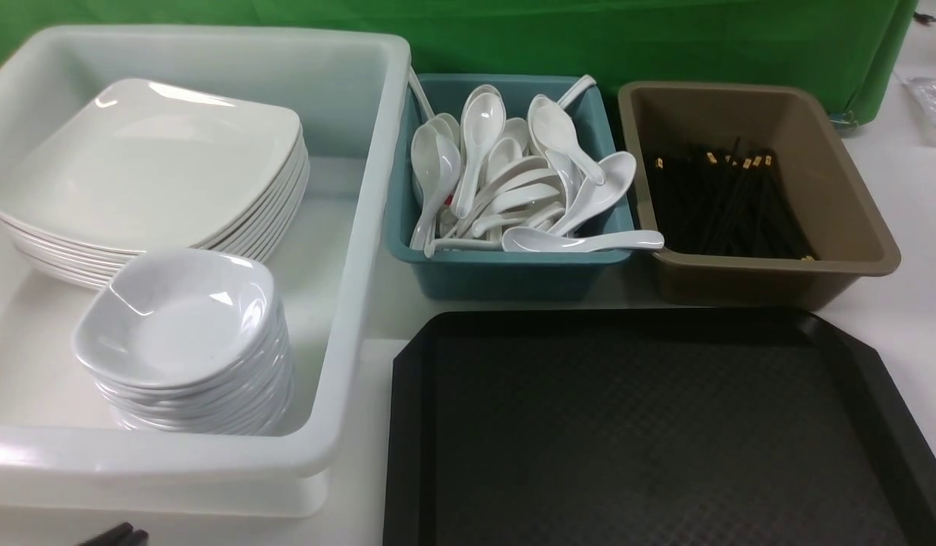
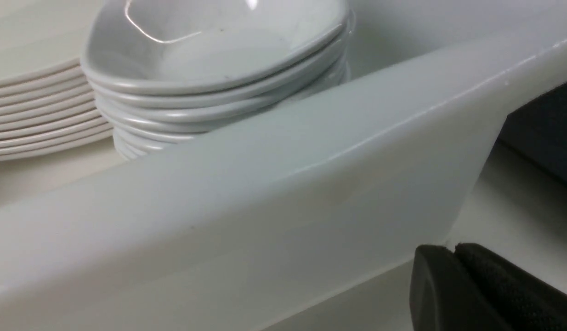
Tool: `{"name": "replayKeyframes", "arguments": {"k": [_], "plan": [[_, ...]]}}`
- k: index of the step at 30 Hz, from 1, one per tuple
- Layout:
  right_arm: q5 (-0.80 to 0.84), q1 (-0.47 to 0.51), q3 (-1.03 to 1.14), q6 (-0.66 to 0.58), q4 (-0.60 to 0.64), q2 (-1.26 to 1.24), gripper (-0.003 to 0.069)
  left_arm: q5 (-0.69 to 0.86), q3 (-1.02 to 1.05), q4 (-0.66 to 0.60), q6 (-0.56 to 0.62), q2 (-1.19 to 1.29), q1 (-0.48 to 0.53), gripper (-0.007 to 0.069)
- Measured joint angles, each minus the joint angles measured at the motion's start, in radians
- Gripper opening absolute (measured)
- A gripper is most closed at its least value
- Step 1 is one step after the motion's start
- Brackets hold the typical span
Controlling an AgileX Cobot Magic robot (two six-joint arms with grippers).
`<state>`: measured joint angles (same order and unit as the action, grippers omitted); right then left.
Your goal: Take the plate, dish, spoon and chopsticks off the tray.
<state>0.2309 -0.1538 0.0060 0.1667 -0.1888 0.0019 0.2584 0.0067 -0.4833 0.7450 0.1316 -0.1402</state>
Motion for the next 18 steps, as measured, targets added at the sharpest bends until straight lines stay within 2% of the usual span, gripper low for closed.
{"name": "replayKeyframes", "arguments": {"k": [2, 6, 8, 12, 18], "plan": [[0.0, 0.0, 0.0, 0.0, 0.0, 0.0, 0.0048, -0.034, 0.0, 0.017, -0.076, -0.011, 0.027, 0.0017], [0.0, 0.0, 0.0, 0.0, 0.001, 0.0, 0.0058, -0.084, 0.0, 0.165, -0.405, -0.103, 0.167, 0.0017], [0.0, 0.0, 0.0, 0.0, 0.001, 0.0, 0.0063, -0.052, 0.0, 0.215, -0.498, -0.123, 0.223, 0.0017], [0.0, 0.0, 0.0, 0.0, 0.001, 0.0, 0.0066, -0.024, 0.0, 0.255, -0.552, -0.13, 0.281, 0.0017], [0.0, 0.0, 0.0, 0.0, 0.001, 0.0, 0.0069, -0.021, 0.0, 0.264, -0.582, -0.13, 0.284, 0.0017]]}}
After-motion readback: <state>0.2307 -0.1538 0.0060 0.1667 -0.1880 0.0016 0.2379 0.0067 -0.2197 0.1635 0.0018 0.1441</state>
